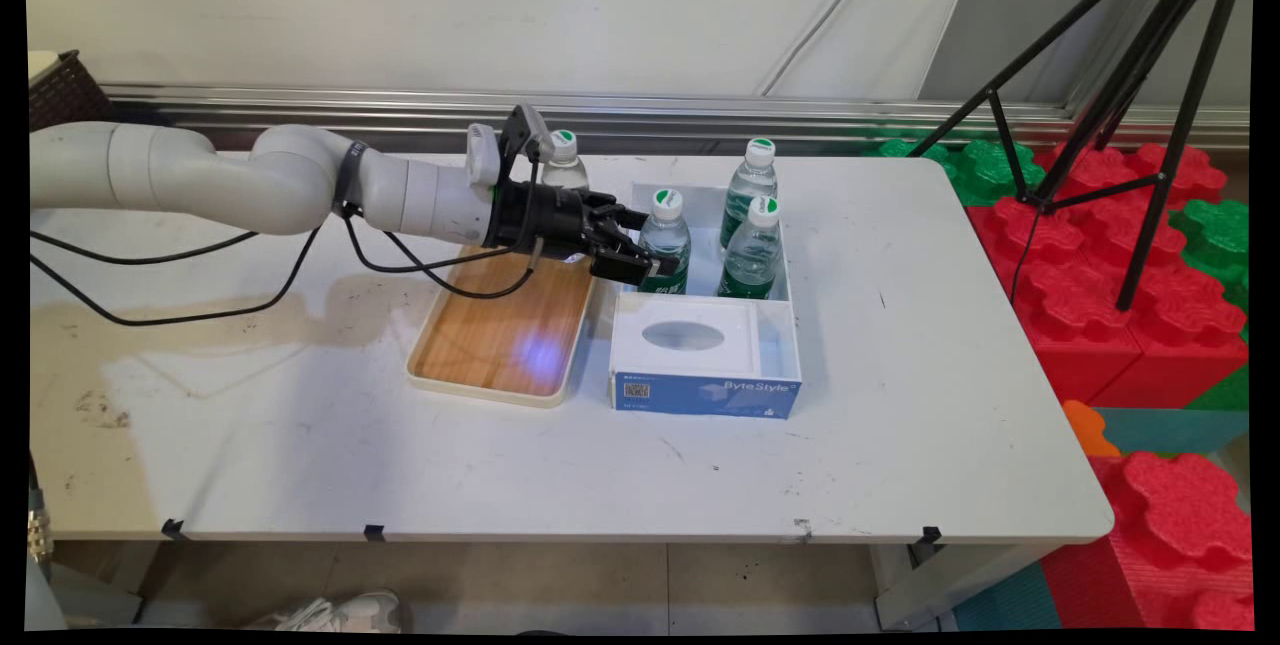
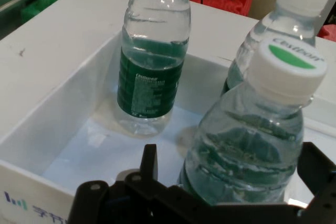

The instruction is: Pick up the green bottle from the white box

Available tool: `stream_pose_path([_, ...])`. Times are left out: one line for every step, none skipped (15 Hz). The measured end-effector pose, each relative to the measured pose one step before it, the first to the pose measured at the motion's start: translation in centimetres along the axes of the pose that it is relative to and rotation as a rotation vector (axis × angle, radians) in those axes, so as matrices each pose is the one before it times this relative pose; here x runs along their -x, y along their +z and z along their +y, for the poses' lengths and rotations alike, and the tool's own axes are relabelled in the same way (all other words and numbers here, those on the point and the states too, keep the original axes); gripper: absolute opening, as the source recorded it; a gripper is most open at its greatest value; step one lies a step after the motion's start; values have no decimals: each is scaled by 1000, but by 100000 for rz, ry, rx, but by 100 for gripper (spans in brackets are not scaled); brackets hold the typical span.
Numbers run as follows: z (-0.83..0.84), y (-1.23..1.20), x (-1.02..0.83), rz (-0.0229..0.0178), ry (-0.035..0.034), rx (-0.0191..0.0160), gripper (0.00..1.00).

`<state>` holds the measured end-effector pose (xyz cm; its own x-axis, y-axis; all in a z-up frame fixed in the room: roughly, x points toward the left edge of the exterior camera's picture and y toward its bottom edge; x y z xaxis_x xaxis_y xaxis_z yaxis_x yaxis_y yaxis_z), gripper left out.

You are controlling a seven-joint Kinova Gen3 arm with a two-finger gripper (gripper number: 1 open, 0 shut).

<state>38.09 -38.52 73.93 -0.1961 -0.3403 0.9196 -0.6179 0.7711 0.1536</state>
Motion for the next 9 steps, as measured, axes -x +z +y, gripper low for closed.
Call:
stream_pose_path([-55, 59, 90, -71, 54, -68, 100])
stream_pose_path([-97, 135, 113, -77, 124, -61, 100])
stream_pose_path([-71, 103, 91, -80, 63, -49, 100])
stream_pose_path([-69, 113, 76, -5, 83, -36, 100])
stream_pose_path([-41, 95, 62, -49, 12, 22, 100])
stream_pose_path([-21, 67, 34, -21, 16, 39, 100])
stream_pose_path([-3, 99, 31, 50, -28, 136, 100])
stream_pose_path([10, 54, 21, 19, -24, 101, 100])
stream_pose_path([33, 92, 44, 8, -79, 243, 100])
